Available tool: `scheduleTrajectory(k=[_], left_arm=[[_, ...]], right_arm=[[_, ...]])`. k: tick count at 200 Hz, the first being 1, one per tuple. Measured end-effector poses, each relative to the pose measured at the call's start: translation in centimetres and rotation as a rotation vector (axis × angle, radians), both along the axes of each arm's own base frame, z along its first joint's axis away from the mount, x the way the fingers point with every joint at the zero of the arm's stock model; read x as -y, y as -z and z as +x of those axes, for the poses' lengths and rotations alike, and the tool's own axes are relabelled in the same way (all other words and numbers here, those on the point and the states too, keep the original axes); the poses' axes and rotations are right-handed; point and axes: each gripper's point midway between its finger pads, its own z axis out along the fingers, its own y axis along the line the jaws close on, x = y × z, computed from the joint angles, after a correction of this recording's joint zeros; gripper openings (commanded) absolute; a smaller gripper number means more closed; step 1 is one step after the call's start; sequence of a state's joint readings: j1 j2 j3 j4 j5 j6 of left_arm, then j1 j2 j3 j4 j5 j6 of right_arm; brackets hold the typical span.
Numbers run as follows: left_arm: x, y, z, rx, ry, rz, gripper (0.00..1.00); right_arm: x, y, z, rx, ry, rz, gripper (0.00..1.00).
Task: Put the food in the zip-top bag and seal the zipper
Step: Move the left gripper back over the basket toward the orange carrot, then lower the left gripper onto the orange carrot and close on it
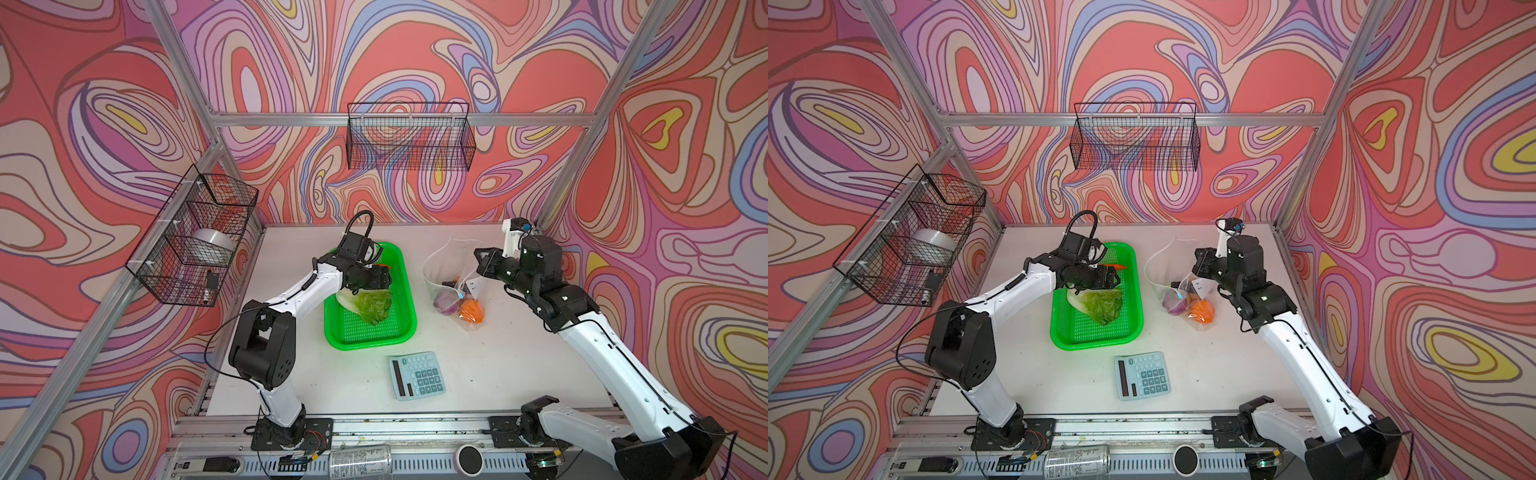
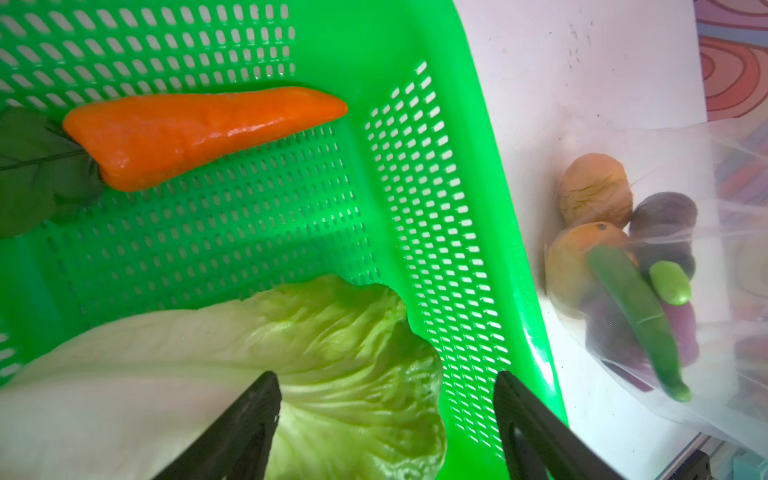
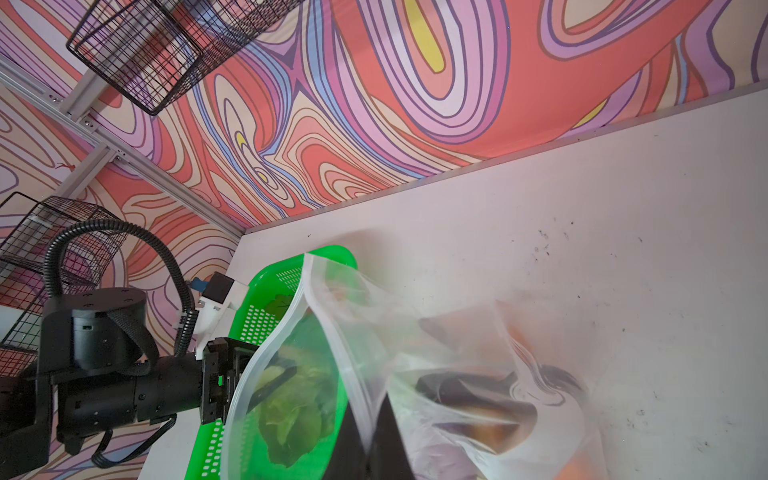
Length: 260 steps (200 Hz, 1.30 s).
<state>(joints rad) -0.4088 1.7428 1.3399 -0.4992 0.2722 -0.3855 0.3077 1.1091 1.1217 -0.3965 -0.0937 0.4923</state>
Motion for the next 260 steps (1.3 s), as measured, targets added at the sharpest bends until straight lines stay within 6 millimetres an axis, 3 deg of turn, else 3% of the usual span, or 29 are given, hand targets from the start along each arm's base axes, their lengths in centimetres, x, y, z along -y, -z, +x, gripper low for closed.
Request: scheduleTrajectory(k=[23, 61, 81, 145, 200, 247, 260], left_arm=[[-0.1, -0.2, 0.9, 0.0, 0.007, 0.037, 0.81], [1.4, -3.6, 5.9, 0.163, 0.16, 0.135, 0.8], [1.7, -4.0, 7.0, 0.209, 0.279, 0.206, 0.8], [-0.5, 0.5, 5.8, 0.142, 0.591, 0.451, 0.8], [-2.4, 3.2, 7.5, 0.136, 0.668, 0.53, 0.79], [-3.0, 7.4, 9.0, 0.095, 0.7, 0.571, 0.76], [-3.1, 7.3, 9.2, 0.103, 0.699, 0.578, 0.76]], right_arm=[[0.0, 0.0, 0.0, 0.0, 0.0, -0.001, 0.0], [0.0, 0.0, 0.0, 0.0, 0.001, -0.001, 0.0], [0.1, -0.1, -0.2, 0.0, 0.004, -0.002, 0.0], [0.5, -0.1, -0.4, -0.002, 0.019, -0.01, 0.0], [0.5, 0.0, -0.4, -0.004, 0.019, -0.01, 0.0], [0.8, 0.1, -0.4, -0.009, 0.032, -0.017, 0.0], [0.8, 0.2, -0.4, -0.01, 0.035, -0.019, 0.0]])
